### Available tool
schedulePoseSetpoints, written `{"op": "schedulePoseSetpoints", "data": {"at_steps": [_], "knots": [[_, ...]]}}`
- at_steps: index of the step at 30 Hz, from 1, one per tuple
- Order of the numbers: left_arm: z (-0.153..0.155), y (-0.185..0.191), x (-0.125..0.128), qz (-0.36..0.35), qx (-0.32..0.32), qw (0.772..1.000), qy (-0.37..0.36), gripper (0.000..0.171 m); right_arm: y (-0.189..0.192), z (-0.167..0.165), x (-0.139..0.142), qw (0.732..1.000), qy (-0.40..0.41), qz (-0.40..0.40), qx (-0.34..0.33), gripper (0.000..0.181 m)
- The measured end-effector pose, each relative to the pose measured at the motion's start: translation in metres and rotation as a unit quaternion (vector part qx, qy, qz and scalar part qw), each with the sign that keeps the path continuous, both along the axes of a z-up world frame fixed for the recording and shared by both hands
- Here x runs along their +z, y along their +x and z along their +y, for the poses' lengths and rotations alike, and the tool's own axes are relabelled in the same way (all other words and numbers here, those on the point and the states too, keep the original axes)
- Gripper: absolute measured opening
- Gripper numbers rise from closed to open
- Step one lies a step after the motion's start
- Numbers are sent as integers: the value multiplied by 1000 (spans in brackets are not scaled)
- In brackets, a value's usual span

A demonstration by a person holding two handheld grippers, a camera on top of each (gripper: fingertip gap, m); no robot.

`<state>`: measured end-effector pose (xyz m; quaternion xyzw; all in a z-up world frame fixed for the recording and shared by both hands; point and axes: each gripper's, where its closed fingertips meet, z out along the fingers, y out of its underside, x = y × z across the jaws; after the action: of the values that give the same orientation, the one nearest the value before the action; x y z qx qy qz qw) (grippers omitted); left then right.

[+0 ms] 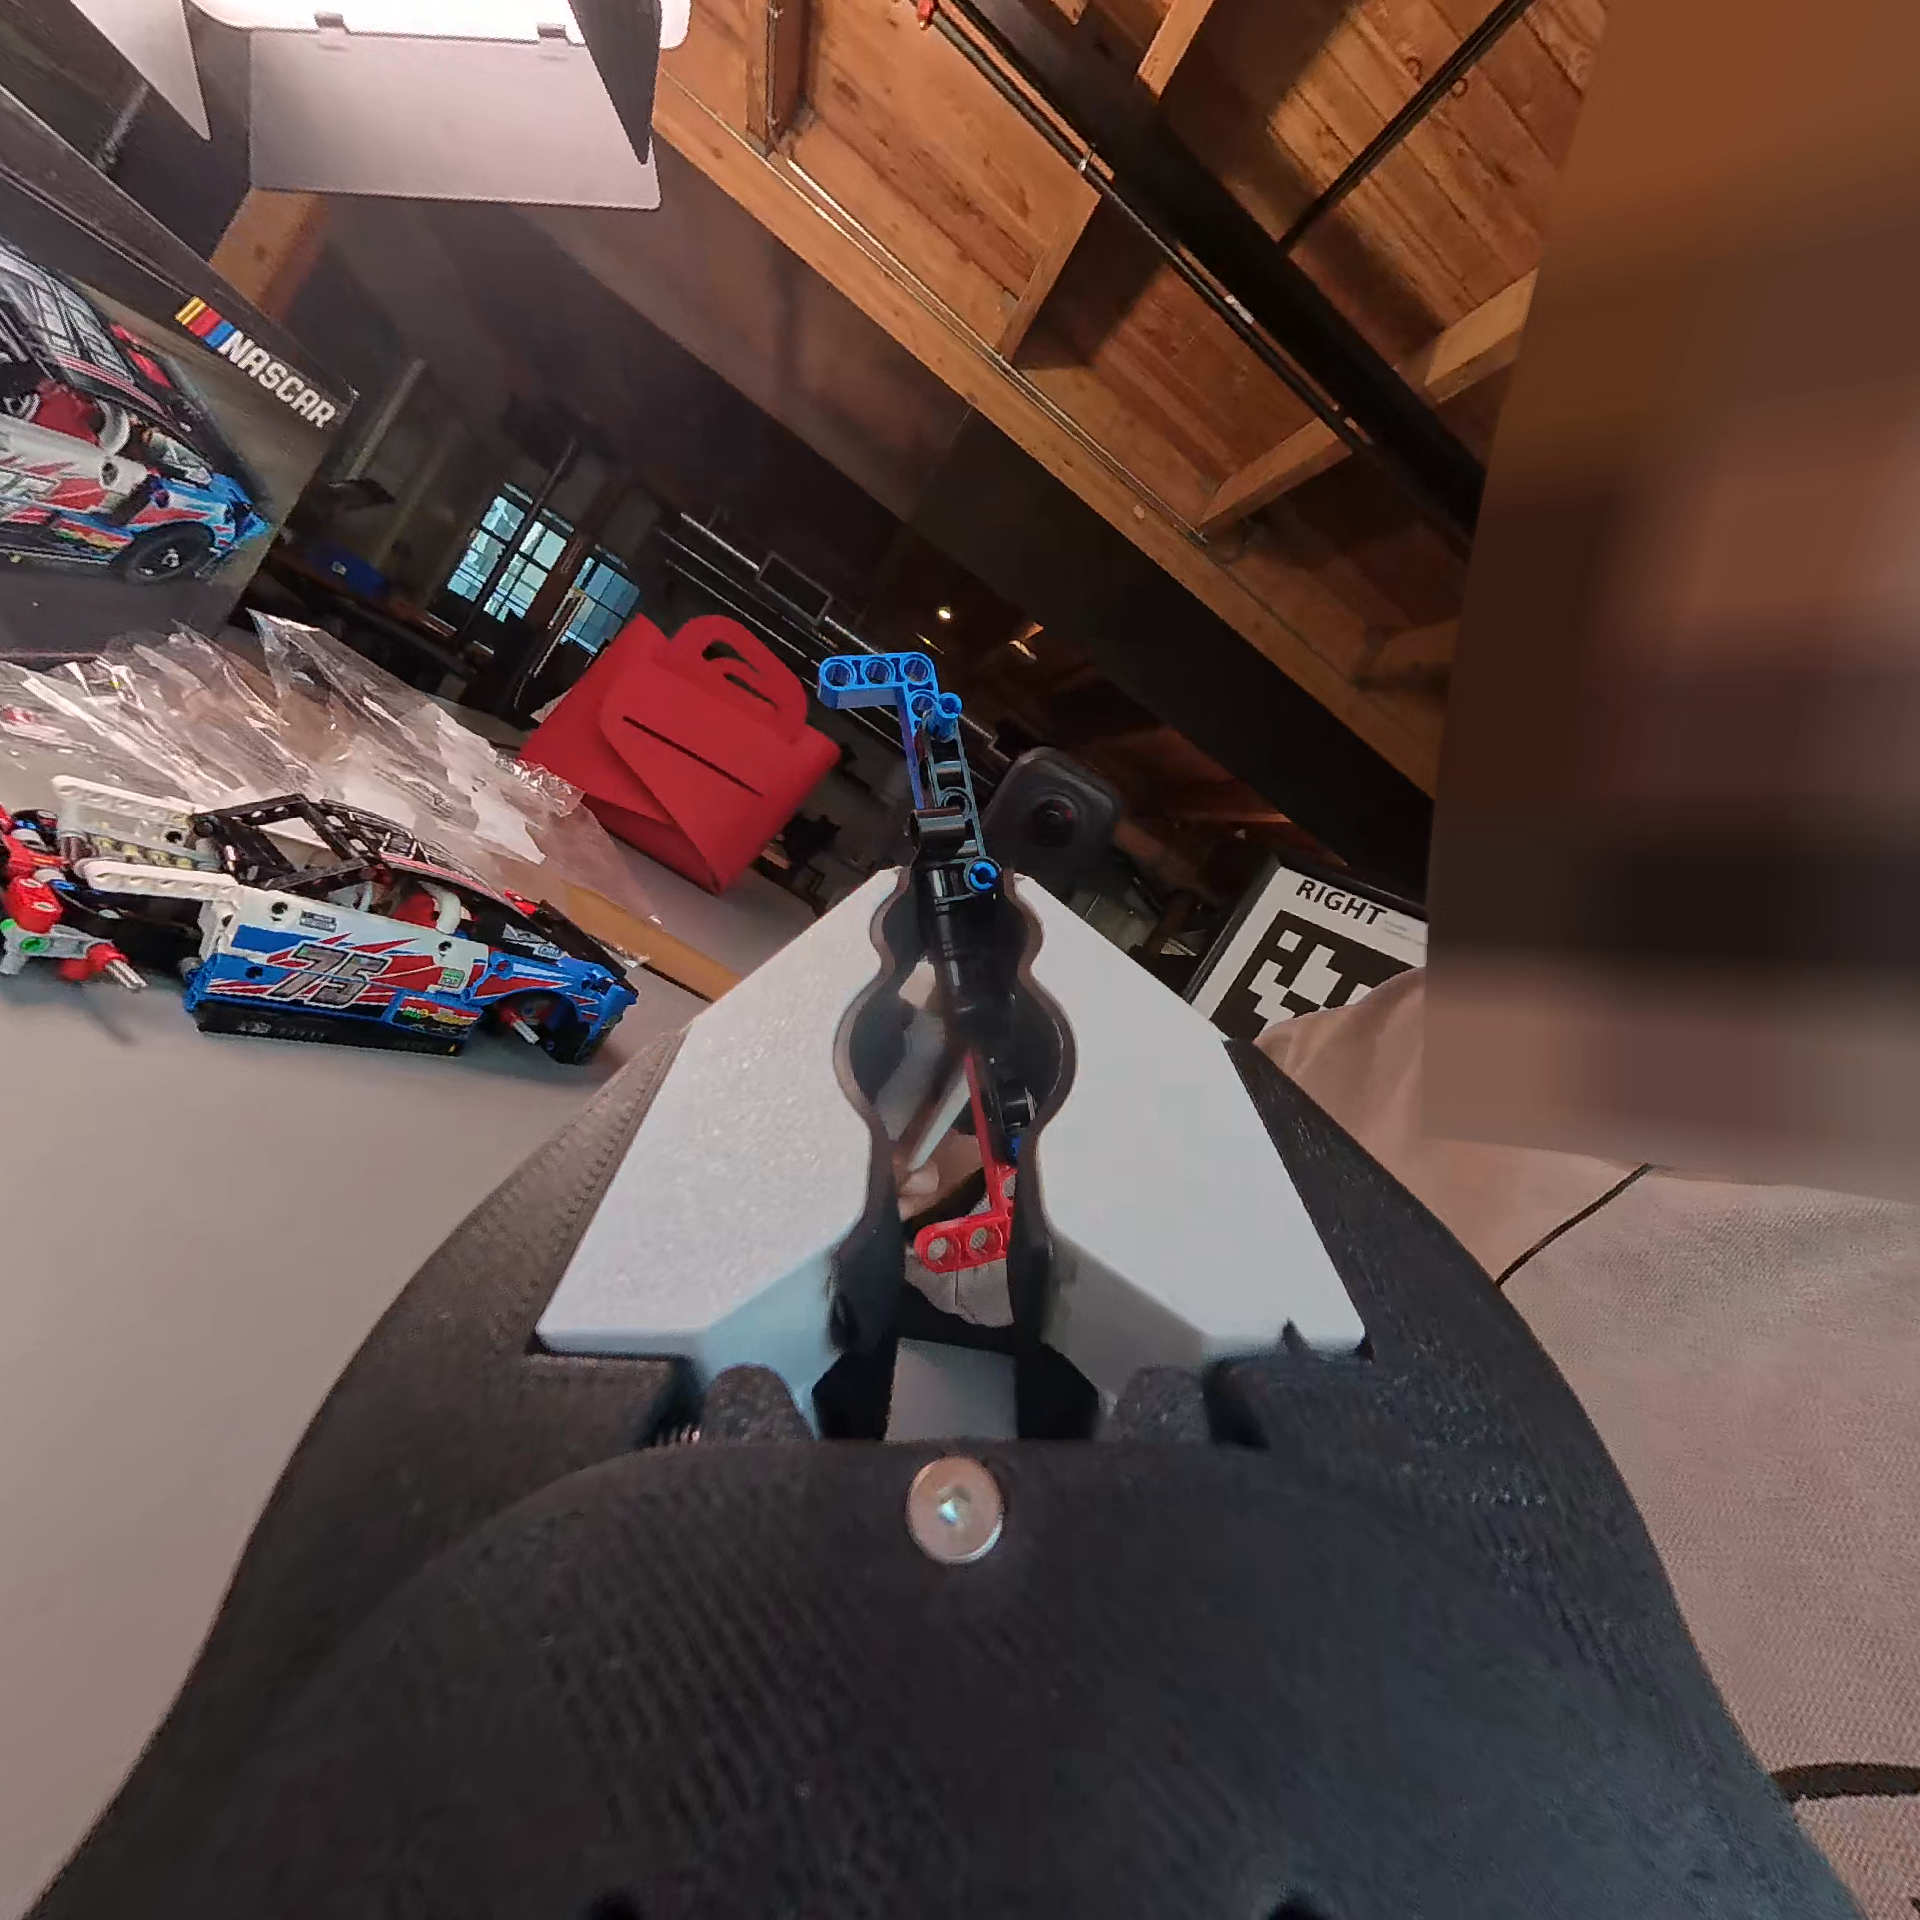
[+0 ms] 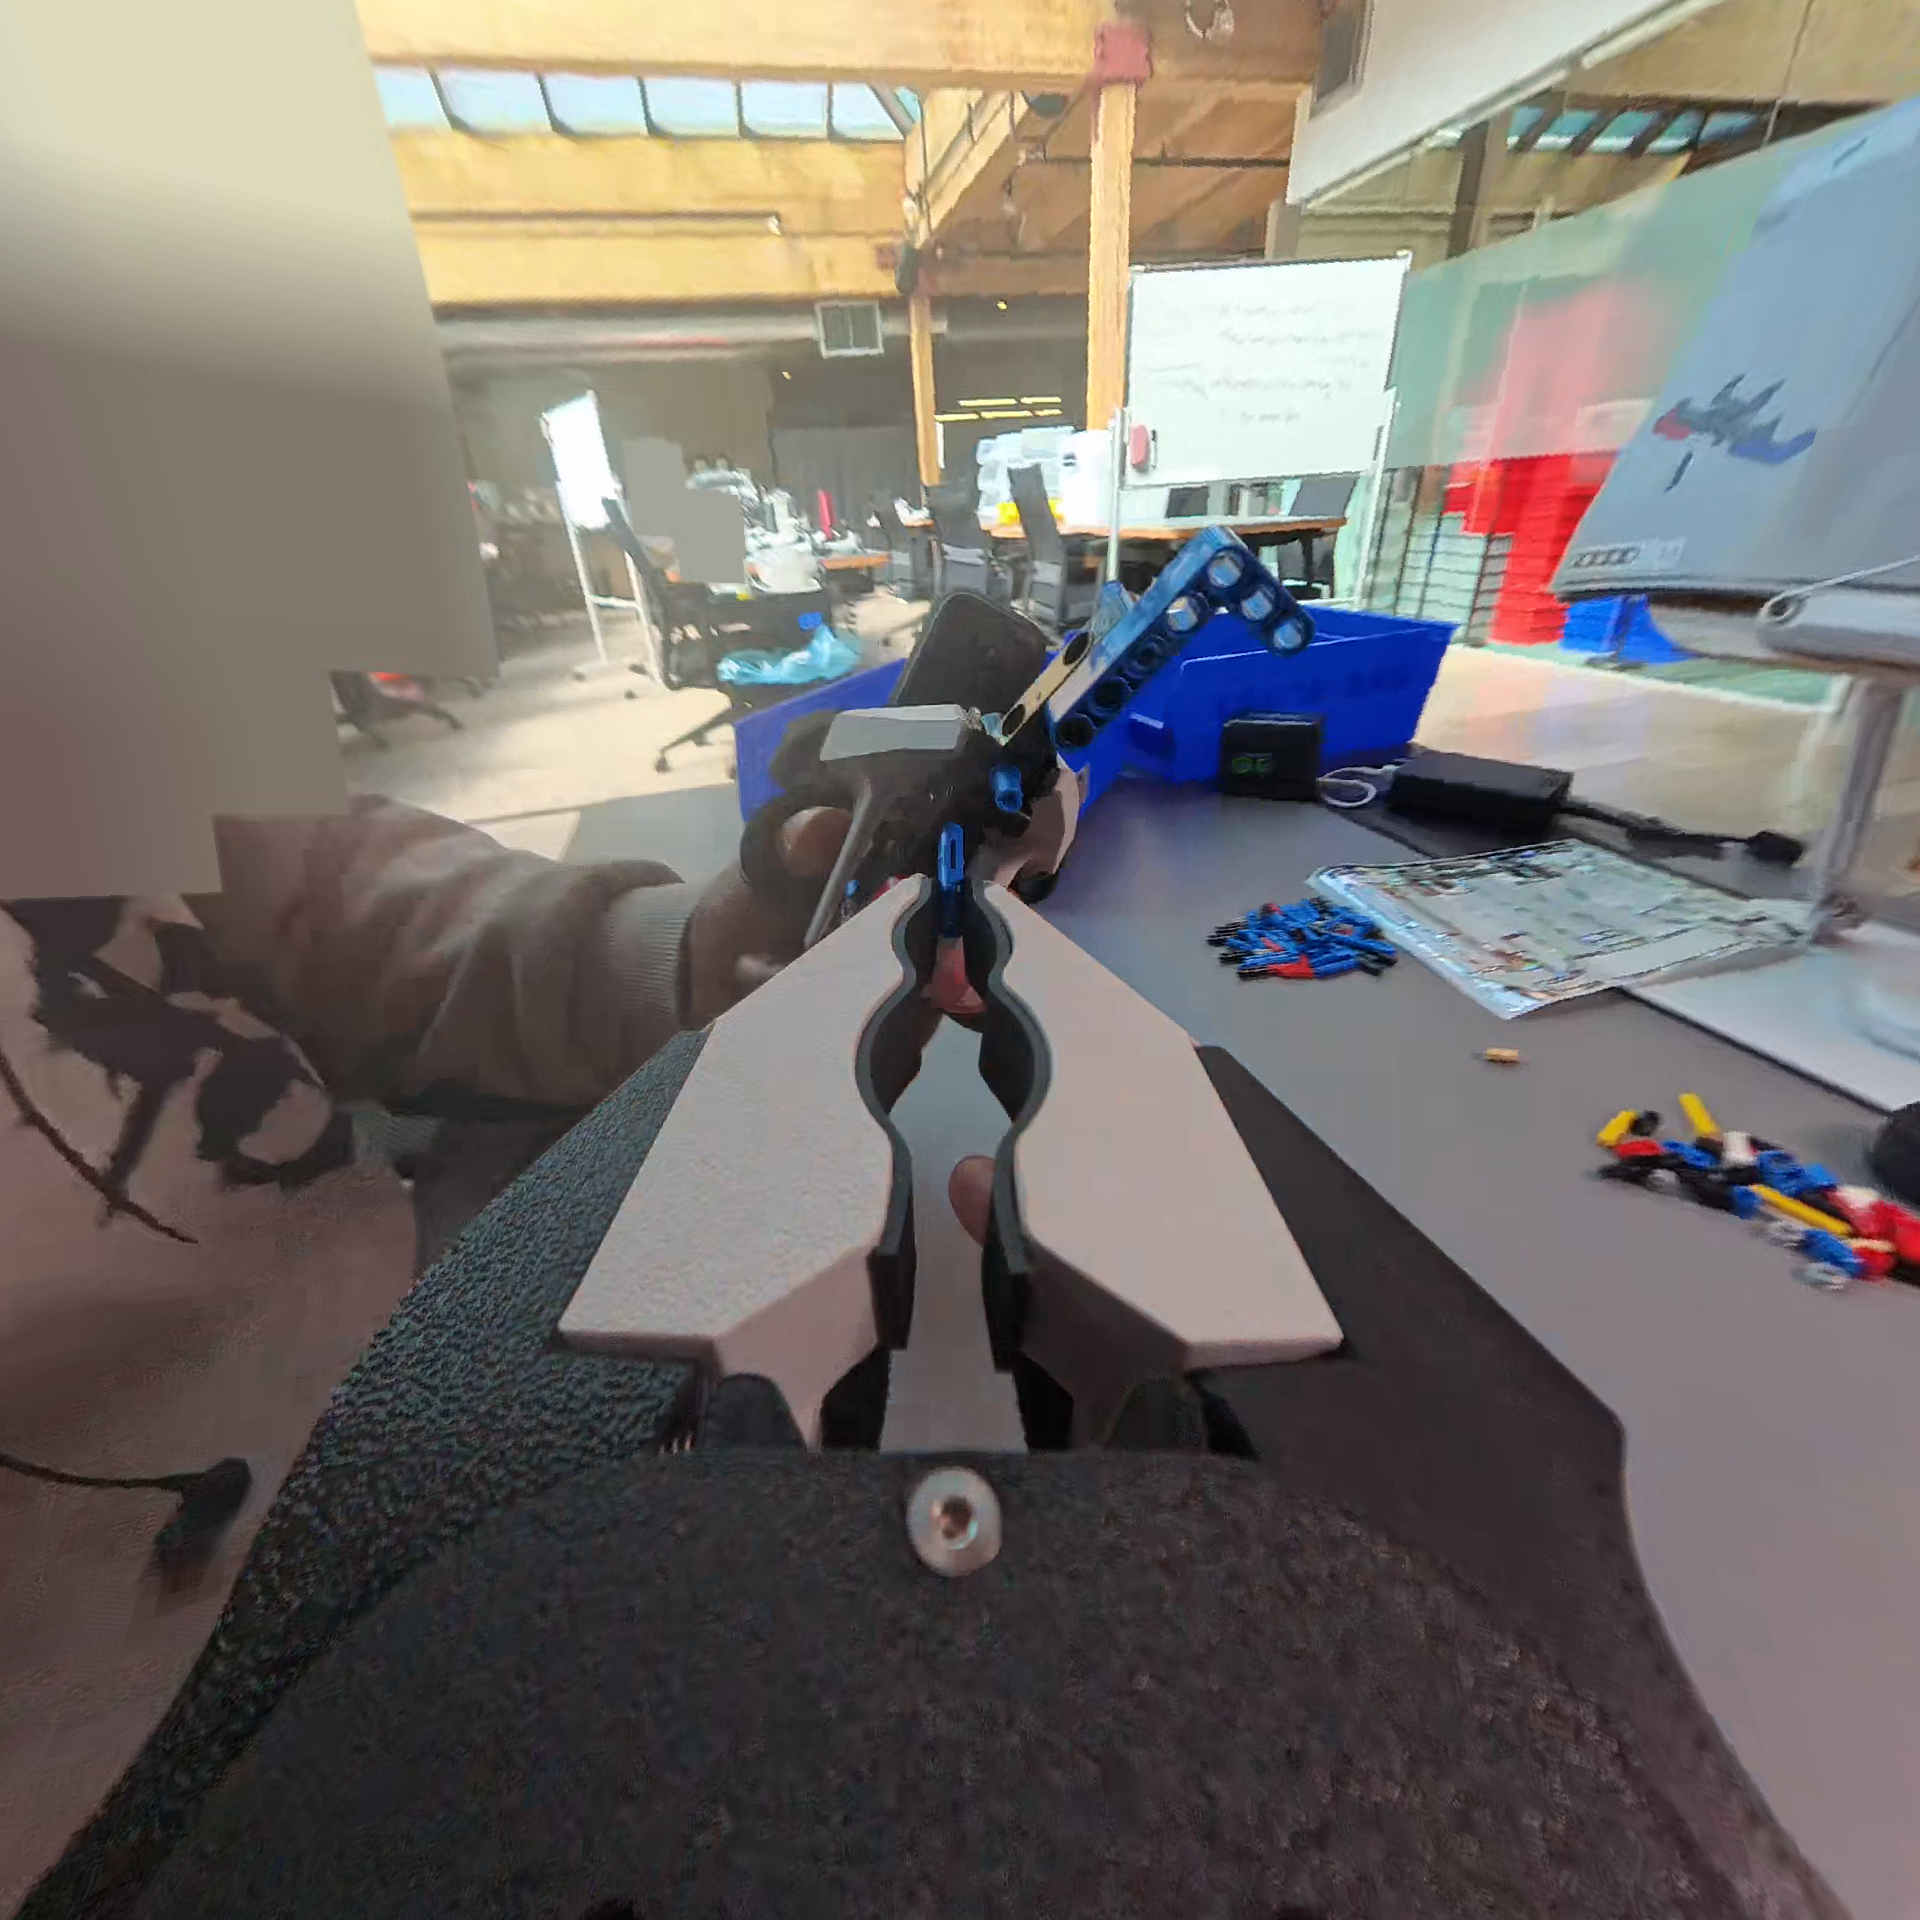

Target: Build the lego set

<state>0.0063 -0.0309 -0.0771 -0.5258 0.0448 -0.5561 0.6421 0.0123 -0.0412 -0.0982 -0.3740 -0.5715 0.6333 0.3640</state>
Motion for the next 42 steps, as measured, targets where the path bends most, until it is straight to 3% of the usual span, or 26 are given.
{"op": "schedulePoseSetpoints", "data": {"at_steps": [3, 5, 7, 10, 11, 14, 16, 19, 22, 24, 25, 29, 37, 39, 42], "knots": [[1, 1, -3, 14, 0, 1000, -8, 13, 1, 3, -3, 992, 114, 14, -51, 2], [0, 3, -3, 19, -4, 1000, -6, 13, 2, 2, -3, 992, 114, 8, -49, 2], [-2, 7, -2, 41, -12, 999, -2, 13, 5, -3, -2, 999, -4, -40, 17, 1], [-2, 13, -8, 85, -10, 996, -3, 13, 10, -3, -2, 973, -167, -113, 113, 1], [0, 12, -12, 93, -3, 996, -8, 13, 9, 0, -4, 970, -182, -119, 110, 1], [-1, 9, -14, 69, -6, 998, -10, 13, 6, 0, -8, 995, -45, -80, 40, 2], [0, 9, -6, 51, 4, 999, 5, 13, 7, 0, 0, 987, -128, -79, 62, 1], [4, 5, 2, 30, 20, 999, 22, 13, 4, 6, 6, 936, -330, -73, 100, 2], [3, 7, 3, 26, 26, 999, 33, 13, 2, 2, 6, 897, -417, -72, 131, 1], [3, 4, 4, 14, 35, 999, 31, 13, 0, 0, 8, 898, -417, -58, 129, 1], [2, 4, 6, 14, 37, 999, 37, 13, -1, 1, 9, 911, -396, -45, 110, 1], [1, 7, 6, 29, 24, 999, 34, 13, 0, -2, 11, 972, -221, -23, 70, 3], [7, 4, -3, 66, 50, 997, 7, 13, -1, 0, 2, 926, -344, -75, 135, 2], [10, -7, 1, 53, 88, 995, 10, 14, -6, 6, 1, 942, -311, -73, 102, 3], [17, -32, -1, 44, 169, 985, -3, 13, -13, 18, -10, 972, -225, -69, 13, 29]]}}
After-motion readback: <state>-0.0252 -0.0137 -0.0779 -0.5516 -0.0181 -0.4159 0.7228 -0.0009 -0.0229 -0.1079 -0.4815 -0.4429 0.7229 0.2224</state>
